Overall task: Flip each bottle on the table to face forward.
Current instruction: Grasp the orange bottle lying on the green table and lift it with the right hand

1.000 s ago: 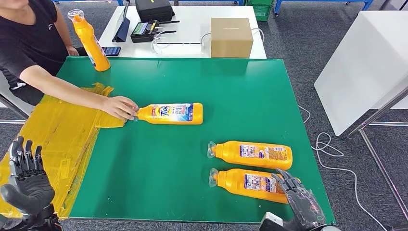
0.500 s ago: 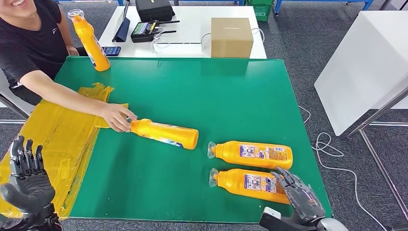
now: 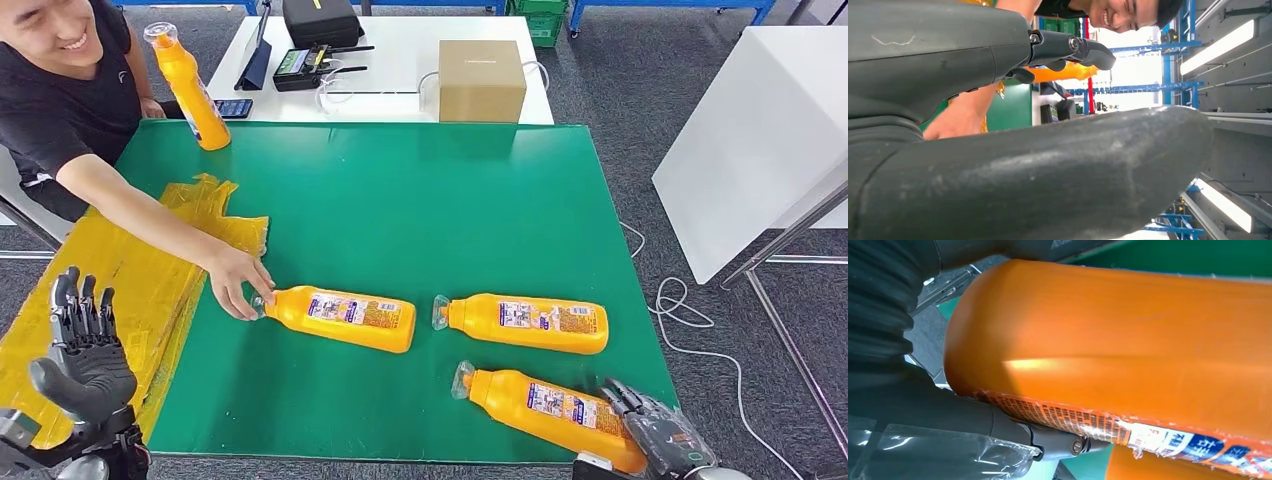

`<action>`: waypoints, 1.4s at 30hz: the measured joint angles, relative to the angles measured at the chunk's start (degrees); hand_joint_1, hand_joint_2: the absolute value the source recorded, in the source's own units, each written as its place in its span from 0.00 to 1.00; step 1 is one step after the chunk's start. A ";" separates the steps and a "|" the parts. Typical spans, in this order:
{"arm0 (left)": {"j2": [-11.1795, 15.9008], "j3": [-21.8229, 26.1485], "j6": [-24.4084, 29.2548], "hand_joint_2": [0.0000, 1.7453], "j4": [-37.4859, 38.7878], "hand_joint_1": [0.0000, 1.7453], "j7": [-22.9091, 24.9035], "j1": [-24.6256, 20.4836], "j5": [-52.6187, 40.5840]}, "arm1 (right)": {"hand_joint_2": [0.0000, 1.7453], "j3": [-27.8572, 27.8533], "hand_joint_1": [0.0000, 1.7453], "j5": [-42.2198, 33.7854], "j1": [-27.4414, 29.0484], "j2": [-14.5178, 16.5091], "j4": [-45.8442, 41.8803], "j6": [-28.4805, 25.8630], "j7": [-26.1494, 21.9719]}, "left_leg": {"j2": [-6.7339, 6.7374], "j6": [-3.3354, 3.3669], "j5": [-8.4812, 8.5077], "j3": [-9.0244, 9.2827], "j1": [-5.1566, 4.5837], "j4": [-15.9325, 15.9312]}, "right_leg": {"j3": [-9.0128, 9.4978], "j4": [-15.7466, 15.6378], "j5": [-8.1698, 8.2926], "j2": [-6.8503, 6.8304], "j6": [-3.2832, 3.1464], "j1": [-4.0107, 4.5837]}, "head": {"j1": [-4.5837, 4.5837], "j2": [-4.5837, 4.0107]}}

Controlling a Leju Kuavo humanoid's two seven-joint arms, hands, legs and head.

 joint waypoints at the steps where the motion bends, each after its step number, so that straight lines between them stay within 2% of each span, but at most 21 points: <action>1: 0.05 -0.22 0.09 0.00 0.18 0.00 0.08 -0.10 0.10 | 1.00 0.84 1.00 -0.47 -0.35 -0.78 -0.03 -0.17 0.24 | 0.01 0.01 -0.01 0.04 0.00 0.00 | 0.04 -0.01 0.00 0.01 0.00 0.01 | -0.01 0.00; 6: 0.48 -1.06 0.65 0.00 0.73 0.00 0.35 -0.46 0.61 | 1.00 4.24 1.00 -2.17 -2.98 -2.69 0.59 -1.05 0.44 | 0.11 0.03 -0.07 0.24 0.01 -0.01 | 0.21 -0.07 0.00 0.10 0.01 0.03 | 0.01 0.00; 13: 1.07 -1.15 0.49 0.00 1.06 0.00 0.01 -0.32 1.28 | 1.00 5.49 1.00 -3.97 -5.19 -2.02 3.35 -4.53 -3.35 | 0.30 0.09 -0.13 0.27 0.03 -0.02 | 0.30 -0.08 0.02 0.26 0.02 0.04 | 0.01 0.00; 17: 1.25 -0.98 0.13 0.00 1.09 0.00 -0.36 0.16 1.39 | 1.00 4.33 1.00 -4.27 -6.30 0.93 4.78 -7.08 -9.08 | 0.38 0.09 -0.12 0.27 0.05 -0.02 | 0.30 -0.08 0.05 0.31 0.02 0.06 | 0.01 0.00; 24: 1.29 0.63 -1.35 0.00 0.98 0.00 -0.69 1.28 2.43 | 1.00 -1.71 1.00 -3.89 -6.80 10.04 5.13 -7.01 -18.87 | 0.22 0.10 0.06 0.09 0.05 -0.02 | 0.16 -0.05 0.05 0.25 0.03 0.07 | -0.01 0.00; 28: 1.28 1.58 -2.47 1.00 0.98 0.00 -0.34 1.50 3.16 | 1.00 -5.83 1.00 -4.57 -7.78 14.43 4.21 -6.35 -23.34 | 0.12 0.10 0.07 -0.04 0.04 -0.02 | 0.12 -0.04 0.04 0.19 0.03 0.06 | 0.01 0.00; 32: 1.27 2.15 -5.92 1.00 0.98 0.00 3.69 1.63 6.08 | 1.00 -9.25 1.00 -5.17 -11.08 19.61 3.09 -4.82 -28.50 | 0.13 0.11 0.07 -0.13 0.03 -0.02 | 0.05 -0.04 0.05 0.20 0.04 0.05 | -0.01 0.00; 36: 1.27 2.16 -10.35 1.00 0.98 0.00 7.19 1.62 10.37 | 1.00 -11.72 1.00 -5.88 -16.22 23.90 2.98 -2.31 -29.57 | 0.09 0.13 0.13 -0.09 0.02 -0.01 | 0.04 -0.05 0.06 0.15 0.05 0.04 | 0.01 0.00; 42: 1.27 0.31 -16.70 1.00 1.52 0.00 13.07 1.35 18.60 | 1.00 -12.24 1.00 -7.67 -25.23 27.90 7.13 -0.29 -30.43 | 0.11 0.11 0.17 -0.15 0.02 0.00 | 0.00 -0.04 0.11 0.16 0.09 0.04 | 0.00 0.00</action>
